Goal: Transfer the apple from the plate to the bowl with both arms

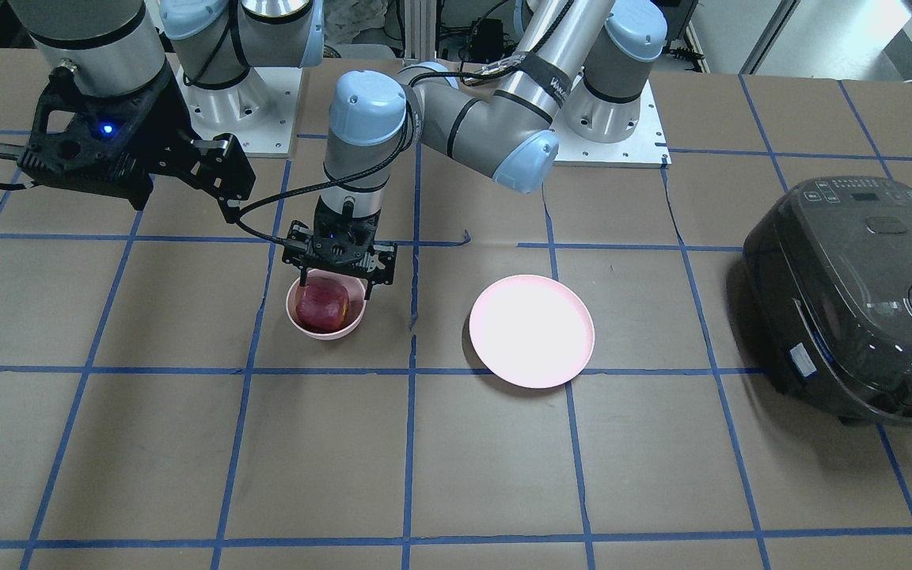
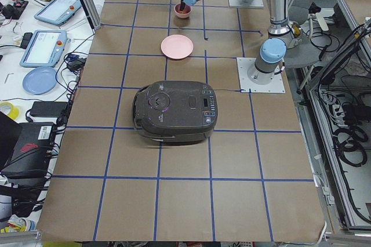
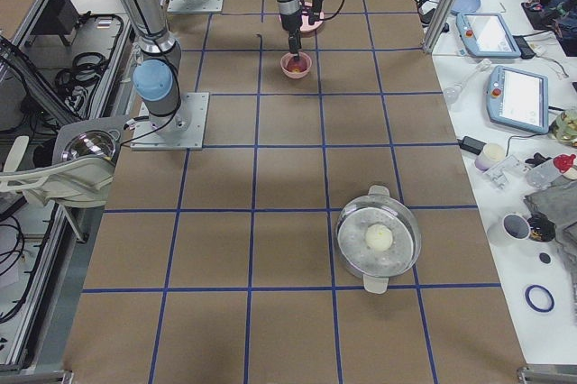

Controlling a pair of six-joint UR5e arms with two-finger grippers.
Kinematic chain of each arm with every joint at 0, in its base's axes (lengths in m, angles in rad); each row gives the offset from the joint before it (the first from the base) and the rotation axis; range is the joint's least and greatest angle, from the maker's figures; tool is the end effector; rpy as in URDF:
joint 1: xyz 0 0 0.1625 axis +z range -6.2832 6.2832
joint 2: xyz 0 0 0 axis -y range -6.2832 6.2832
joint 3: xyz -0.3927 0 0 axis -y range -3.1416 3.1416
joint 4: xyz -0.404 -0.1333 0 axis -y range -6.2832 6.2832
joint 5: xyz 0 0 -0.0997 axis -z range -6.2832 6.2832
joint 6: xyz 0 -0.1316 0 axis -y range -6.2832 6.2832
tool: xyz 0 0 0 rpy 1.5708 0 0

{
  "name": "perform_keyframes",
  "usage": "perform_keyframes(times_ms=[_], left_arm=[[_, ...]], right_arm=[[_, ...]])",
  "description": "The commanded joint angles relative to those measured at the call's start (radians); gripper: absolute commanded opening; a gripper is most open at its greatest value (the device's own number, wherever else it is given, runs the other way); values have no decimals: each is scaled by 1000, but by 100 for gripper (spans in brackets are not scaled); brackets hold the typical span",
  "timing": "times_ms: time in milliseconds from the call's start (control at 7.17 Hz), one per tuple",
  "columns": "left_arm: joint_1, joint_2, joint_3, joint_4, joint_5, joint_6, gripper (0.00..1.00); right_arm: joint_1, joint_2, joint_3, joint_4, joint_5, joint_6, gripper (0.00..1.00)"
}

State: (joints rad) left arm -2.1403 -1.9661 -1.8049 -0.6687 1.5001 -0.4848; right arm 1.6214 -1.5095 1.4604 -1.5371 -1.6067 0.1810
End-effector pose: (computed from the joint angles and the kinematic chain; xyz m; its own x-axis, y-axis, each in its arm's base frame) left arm -0.4486 -0.4361 0.1875 -0.9762 0.1121 0.1857 0.0727 0.9757 -0.2066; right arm 0.1552 -0.5221 0.4443 -0.9909 0.1306 0.0325 0.1299 0.9913 -0.0216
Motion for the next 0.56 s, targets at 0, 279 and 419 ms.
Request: perform_keyframes(times_ms=[0,279,419], left_arm=[[95,123,-20,-173,76,133,100],[309,272,-22,-370,69,275,100],[415,320,-14,-484,72,361,100]], right_arm=[[0,0,0,0,-1,0,100],[0,0,0,0,-1,0,100],[0,0,0,0,-1,0,100]])
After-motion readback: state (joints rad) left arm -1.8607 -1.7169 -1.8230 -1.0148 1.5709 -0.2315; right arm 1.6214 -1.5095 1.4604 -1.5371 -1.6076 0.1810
